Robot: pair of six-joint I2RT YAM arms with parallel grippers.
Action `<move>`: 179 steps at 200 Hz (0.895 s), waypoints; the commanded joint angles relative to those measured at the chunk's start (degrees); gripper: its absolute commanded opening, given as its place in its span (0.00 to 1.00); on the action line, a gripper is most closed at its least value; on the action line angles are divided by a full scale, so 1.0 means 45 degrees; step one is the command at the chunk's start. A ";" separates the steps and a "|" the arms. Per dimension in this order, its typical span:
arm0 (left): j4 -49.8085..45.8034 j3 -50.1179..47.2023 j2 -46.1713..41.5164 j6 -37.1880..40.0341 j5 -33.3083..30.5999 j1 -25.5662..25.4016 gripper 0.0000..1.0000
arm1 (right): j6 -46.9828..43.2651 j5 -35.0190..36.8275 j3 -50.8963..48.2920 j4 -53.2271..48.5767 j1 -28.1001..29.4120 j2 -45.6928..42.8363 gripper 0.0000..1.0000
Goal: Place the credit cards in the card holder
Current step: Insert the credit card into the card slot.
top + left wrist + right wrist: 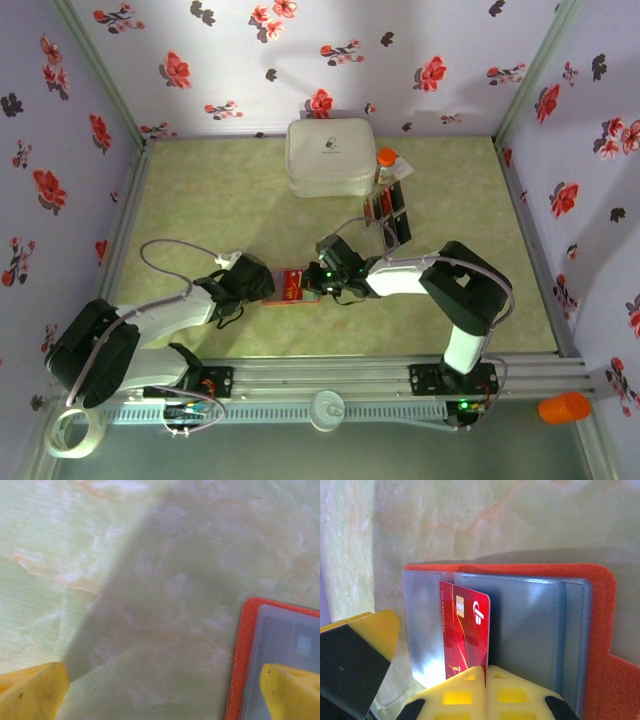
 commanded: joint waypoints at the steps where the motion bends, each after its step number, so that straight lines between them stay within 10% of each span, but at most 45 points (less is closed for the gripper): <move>1: -0.1532 -0.0514 0.0463 -0.0336 -0.0235 0.0212 1.00 | -0.0394 -0.0027 0.0212 -0.1183 0.0060 0.0452 0.00; 158: 0.0135 -0.1439 0.0940 -0.0011 0.0435 0.0209 1.00 | -0.0964 -0.0373 0.2043 -0.2883 0.0671 0.1584 0.00; 179: 0.0130 -0.1505 0.0764 -0.0057 0.0430 0.0195 1.00 | -0.1380 -0.0263 0.2270 -0.3467 0.0647 0.1199 0.14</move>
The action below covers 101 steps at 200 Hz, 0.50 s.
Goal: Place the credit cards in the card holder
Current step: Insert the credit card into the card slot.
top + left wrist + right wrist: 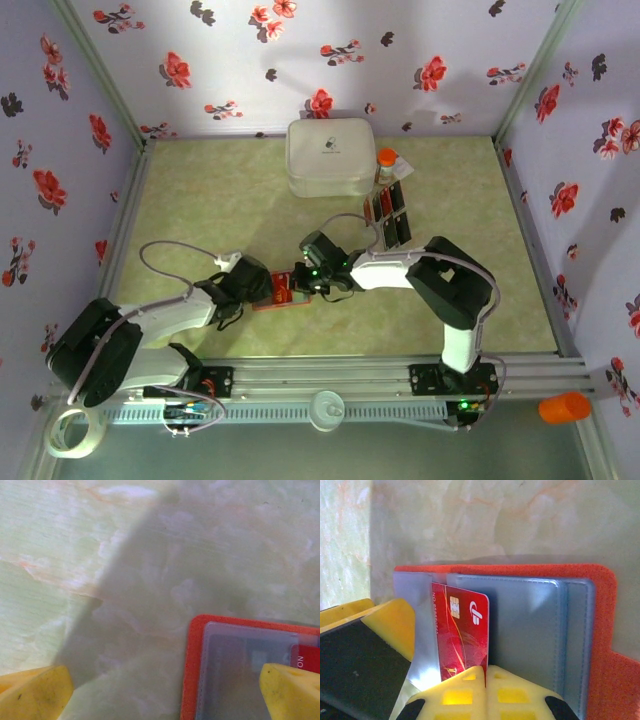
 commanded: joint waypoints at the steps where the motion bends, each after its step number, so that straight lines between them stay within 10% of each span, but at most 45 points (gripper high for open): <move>1: -0.0686 -0.1070 0.0592 -0.0219 0.0761 0.0213 1.00 | -0.0739 0.0073 0.0256 -0.1783 0.0121 -0.0003 0.15; 34: -0.0729 -0.1058 0.0381 -0.0222 0.0748 0.0204 1.00 | -0.1680 0.0609 0.0717 -0.3294 0.0006 -0.1127 0.37; 101: -0.0710 -0.0942 0.0269 -0.0234 0.0801 0.0202 1.00 | -0.3022 0.2559 0.0573 -0.5816 -0.0633 -0.3009 0.42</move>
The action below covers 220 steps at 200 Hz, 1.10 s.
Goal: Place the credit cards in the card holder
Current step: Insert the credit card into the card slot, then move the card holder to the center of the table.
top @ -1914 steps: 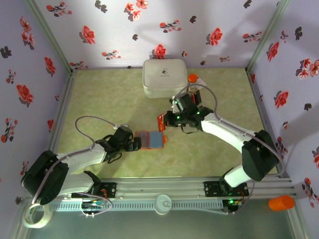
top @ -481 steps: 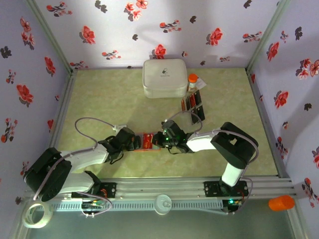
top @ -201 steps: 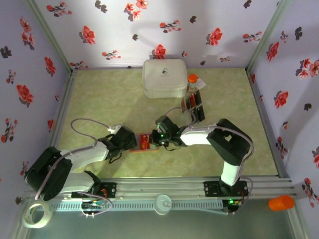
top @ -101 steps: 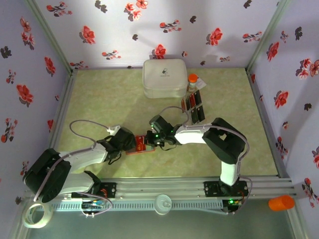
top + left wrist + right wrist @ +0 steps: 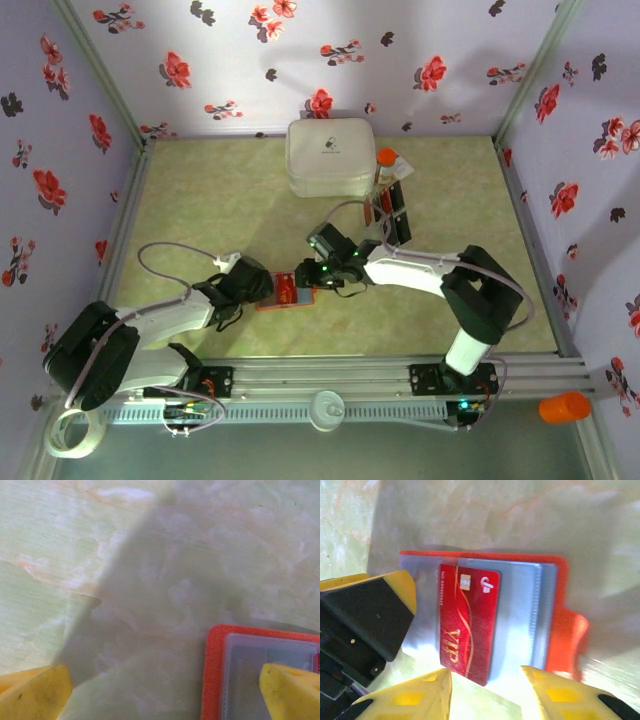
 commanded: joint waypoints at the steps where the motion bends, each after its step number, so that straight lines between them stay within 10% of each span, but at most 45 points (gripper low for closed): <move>1: -0.0837 -0.0796 0.0521 -0.0235 0.0750 0.0202 1.00 | -0.0969 0.1432 0.0079 -0.1725 -0.0247 -0.0536 0.43; 104: -0.1089 -0.0544 0.0195 -0.0044 0.0749 0.0203 1.00 | -0.1803 0.2117 0.1011 -0.1958 -0.0278 0.1300 0.45; 156: -0.1060 -0.0388 0.0012 0.0242 0.0938 0.0203 1.00 | -0.1783 0.2306 0.0643 -0.1909 -0.0672 0.1133 0.00; 220: -0.0778 -0.0171 -0.0295 0.0544 0.1386 0.0203 1.00 | -0.1543 0.2365 -0.0631 -0.1882 -0.1079 -0.0134 0.00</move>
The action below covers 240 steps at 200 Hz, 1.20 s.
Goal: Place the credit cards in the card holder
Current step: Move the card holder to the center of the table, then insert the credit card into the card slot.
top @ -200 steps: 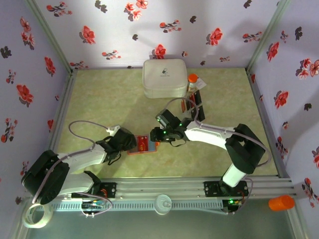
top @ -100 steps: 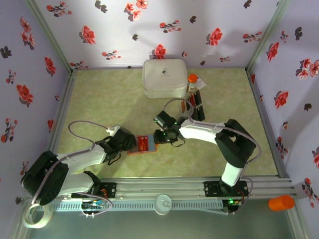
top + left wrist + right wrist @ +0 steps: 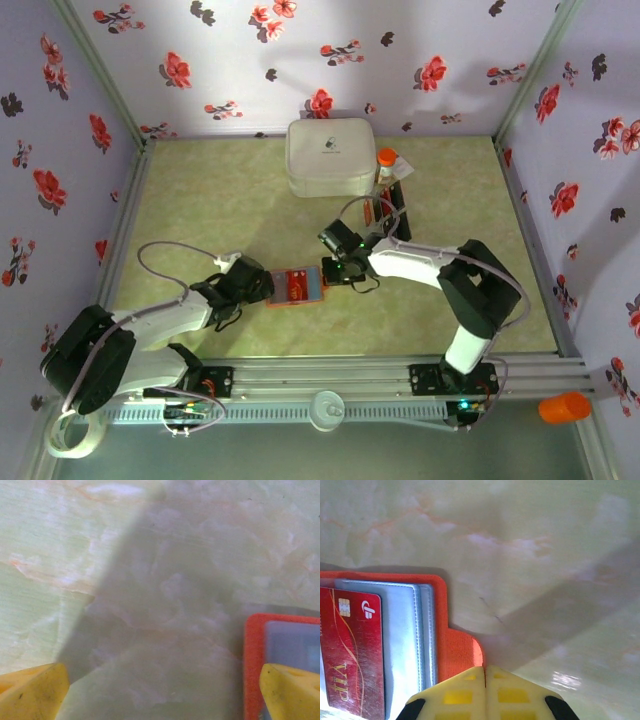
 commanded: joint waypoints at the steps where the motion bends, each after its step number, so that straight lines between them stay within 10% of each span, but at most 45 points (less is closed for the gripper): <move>1: -0.0574 -0.0176 0.0125 0.0164 0.0916 0.0159 1.00 | 0.0216 0.0374 -0.0464 -0.0149 -0.0064 -0.0610 0.00; 56: -0.0446 -0.0112 -0.0493 0.0255 0.1412 0.0063 1.00 | 0.0363 0.0398 -0.0611 -0.0374 -0.0072 -0.1709 0.28; 240: 0.0858 -0.0101 0.0936 0.0422 0.1722 -0.0485 1.00 | 0.0443 -0.1270 0.1860 0.0657 0.0991 0.1110 0.06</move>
